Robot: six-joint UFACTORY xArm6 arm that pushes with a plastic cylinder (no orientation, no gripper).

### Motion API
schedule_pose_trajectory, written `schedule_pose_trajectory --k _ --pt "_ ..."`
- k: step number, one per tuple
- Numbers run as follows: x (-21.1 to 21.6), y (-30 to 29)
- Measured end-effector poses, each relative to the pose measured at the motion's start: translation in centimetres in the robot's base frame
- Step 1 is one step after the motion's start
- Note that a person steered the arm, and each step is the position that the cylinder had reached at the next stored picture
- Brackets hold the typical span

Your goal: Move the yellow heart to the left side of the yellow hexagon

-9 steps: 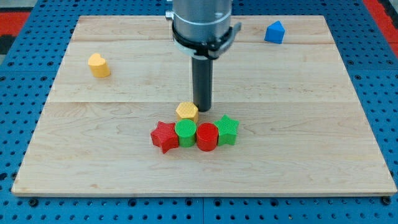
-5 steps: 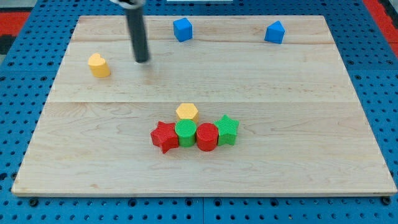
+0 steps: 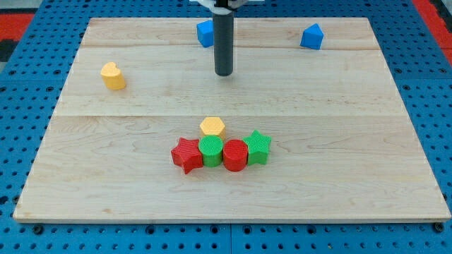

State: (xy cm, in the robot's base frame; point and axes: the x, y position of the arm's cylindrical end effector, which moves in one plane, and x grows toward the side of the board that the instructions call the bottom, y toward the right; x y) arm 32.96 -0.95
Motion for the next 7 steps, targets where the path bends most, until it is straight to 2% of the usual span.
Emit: schedule_pose_trajectory --k 1,3,4,5,6,7 --pt "-2.2 -2.7" --pt "-1.2 -21.6" --pt "-1.2 -24.9" --pt "0.5 -17.3" --pt "2.0 -17.1" --pt "1.6 -22.7"
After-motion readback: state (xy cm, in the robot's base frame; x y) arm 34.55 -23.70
